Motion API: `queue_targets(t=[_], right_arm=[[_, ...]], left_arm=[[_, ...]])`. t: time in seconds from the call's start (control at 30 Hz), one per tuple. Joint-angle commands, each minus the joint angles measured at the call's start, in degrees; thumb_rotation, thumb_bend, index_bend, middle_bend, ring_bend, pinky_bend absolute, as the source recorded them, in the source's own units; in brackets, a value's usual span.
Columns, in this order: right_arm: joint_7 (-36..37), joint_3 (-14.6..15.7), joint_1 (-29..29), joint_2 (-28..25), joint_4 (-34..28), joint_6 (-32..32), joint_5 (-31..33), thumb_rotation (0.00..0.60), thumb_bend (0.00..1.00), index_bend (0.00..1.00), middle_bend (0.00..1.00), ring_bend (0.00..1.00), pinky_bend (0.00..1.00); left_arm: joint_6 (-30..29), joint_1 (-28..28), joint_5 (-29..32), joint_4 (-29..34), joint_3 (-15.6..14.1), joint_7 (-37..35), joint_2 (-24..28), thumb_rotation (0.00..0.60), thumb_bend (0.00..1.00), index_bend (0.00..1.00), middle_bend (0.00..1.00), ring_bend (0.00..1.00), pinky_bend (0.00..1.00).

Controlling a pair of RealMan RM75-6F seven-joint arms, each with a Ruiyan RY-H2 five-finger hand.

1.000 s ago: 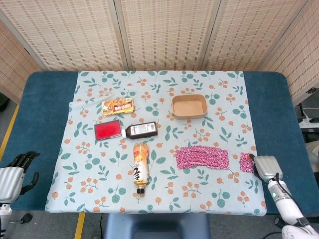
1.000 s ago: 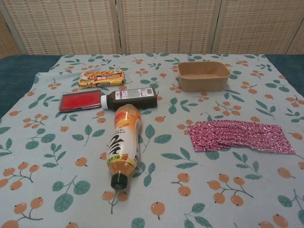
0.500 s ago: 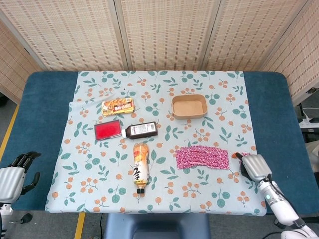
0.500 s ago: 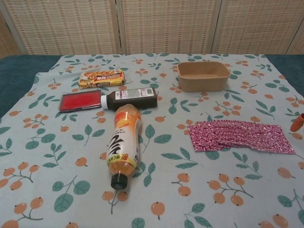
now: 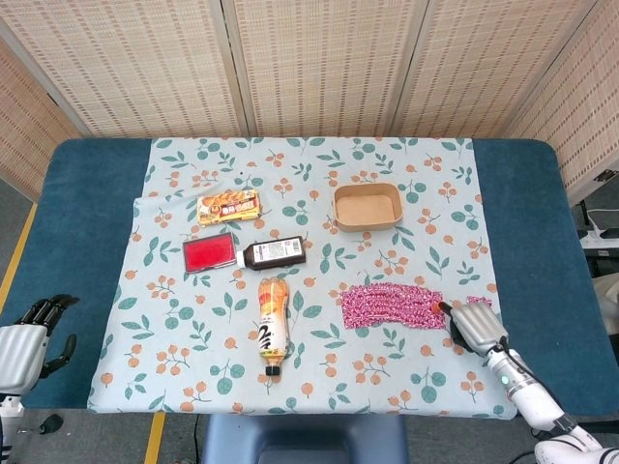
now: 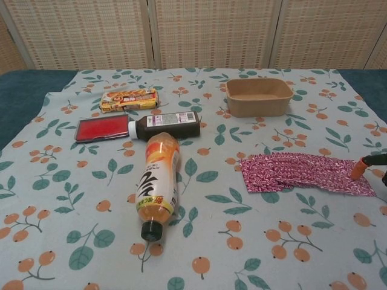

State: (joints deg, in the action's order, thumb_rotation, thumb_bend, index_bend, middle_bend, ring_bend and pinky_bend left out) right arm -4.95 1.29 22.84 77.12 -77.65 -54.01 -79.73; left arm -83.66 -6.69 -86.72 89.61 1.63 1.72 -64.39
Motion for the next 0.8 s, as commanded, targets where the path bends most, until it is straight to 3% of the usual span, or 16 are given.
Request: queue_targets(t=[0.03, 0.5, 0.8], right_arm=[[-1.08, 0.23, -0.02, -0.29, -0.23, 0.39, 0.62, 0.6, 0.98, 0.3, 0.78, 0.71, 0.83], [-5.33, 2.55, -1.89, -4.4, -5.59, -0.59, 1.32, 0.6, 0.98, 0.5, 0.78, 0.71, 0.83], [-8.61, 3.83, -3.72, -7.49, -9.78, -2.74, 1.67, 0.6, 0.98, 0.56, 0.78, 0.71, 0.83]], left_arm=[[-0.02, -0.02, 0.01, -0.04, 0.03, 0.0, -0.02, 0.6, 0.46, 0.22, 0.21, 0.22, 0.51], [-0.05, 0.03, 0.14, 0.05, 0.07, -0.15, 0.05, 0.6, 0.46, 0.22, 0.21, 0.22, 0.51], [-0.01, 0.02, 0.27, 0.02, 0.12, -0.06, 0.02, 0.6, 0.46, 0.22, 0.21, 0.22, 0.51]])
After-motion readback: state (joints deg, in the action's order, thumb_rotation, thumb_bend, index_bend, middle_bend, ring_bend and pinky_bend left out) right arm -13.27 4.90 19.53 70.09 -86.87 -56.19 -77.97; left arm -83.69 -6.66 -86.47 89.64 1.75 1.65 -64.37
